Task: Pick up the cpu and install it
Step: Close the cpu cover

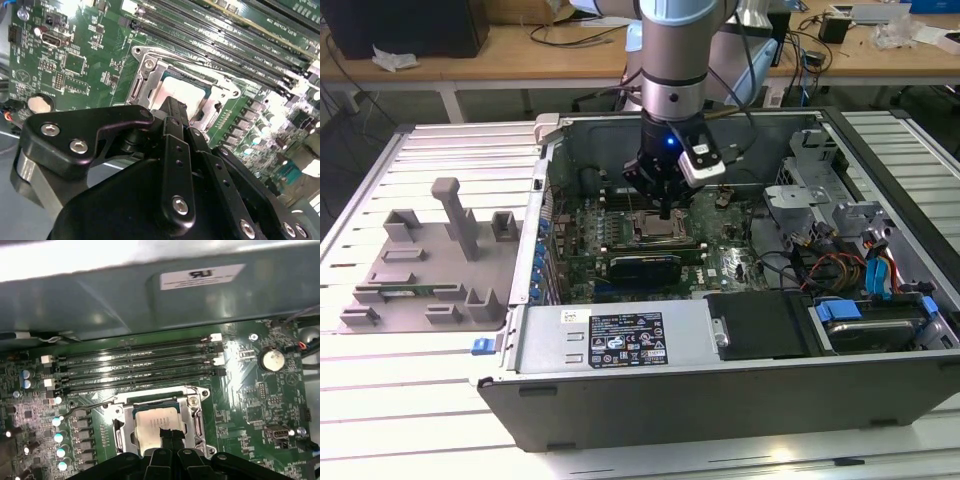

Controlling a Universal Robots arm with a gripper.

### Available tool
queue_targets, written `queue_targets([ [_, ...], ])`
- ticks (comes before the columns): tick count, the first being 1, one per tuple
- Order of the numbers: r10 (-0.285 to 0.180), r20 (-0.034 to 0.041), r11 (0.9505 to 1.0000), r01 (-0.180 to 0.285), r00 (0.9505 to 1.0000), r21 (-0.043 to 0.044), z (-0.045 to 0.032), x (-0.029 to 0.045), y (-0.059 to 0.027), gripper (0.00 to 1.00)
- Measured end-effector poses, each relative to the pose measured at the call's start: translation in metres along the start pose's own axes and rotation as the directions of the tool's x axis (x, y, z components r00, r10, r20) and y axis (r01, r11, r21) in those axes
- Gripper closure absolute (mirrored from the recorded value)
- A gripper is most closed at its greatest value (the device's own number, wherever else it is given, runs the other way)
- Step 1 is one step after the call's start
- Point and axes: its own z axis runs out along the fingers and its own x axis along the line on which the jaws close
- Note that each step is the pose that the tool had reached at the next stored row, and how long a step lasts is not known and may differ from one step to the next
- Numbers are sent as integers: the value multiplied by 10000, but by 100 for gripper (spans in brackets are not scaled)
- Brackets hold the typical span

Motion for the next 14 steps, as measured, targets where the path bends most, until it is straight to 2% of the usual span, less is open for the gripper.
queue_targets([
  [5,-135,2,9999,135,9999,-1,4,12,-1,89],
  [7,-135,10,9999,135,9999,-17,8,54,-5,89],
  [8,-134,23,9999,135,9999,-40,15,96,-10,89],
  [14,-142,76,9998,144,9999,-157,73,225,-30,89],
])
